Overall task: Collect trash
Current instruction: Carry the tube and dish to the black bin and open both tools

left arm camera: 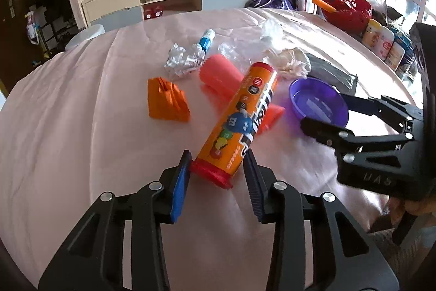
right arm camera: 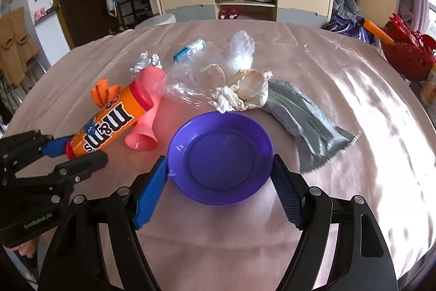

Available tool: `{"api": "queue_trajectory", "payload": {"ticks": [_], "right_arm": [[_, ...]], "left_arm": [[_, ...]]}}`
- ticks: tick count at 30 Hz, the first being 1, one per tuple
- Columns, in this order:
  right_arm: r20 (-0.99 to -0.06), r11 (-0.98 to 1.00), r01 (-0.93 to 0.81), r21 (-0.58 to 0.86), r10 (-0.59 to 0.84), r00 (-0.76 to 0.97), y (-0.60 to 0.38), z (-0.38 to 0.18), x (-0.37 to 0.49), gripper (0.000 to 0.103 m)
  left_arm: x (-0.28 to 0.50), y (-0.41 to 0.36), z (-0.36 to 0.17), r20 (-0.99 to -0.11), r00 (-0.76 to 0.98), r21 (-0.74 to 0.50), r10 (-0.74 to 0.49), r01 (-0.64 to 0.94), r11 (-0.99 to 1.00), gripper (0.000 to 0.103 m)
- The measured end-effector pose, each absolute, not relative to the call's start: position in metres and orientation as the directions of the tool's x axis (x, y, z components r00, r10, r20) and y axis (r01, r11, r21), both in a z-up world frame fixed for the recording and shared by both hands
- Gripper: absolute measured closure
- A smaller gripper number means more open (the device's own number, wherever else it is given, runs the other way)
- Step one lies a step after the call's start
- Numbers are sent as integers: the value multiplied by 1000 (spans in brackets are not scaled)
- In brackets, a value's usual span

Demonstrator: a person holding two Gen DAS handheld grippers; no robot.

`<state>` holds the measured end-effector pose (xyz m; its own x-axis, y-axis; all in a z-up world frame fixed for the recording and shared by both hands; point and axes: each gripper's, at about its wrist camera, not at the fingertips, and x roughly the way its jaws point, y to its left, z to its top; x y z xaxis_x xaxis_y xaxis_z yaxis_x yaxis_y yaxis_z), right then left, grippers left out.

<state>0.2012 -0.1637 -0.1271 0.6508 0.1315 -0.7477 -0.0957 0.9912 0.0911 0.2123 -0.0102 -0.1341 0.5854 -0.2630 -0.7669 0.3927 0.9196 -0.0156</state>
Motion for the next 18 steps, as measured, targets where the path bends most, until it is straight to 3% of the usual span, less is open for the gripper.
{"api": "queue_trajectory", "payload": {"ticks": [18], "right_arm": [[-665,980,-139,143,199,720,-186,-87,89,27]], "left_arm": [[93,-11,-111,-723,632,-42,-279,363,931,70]]}}
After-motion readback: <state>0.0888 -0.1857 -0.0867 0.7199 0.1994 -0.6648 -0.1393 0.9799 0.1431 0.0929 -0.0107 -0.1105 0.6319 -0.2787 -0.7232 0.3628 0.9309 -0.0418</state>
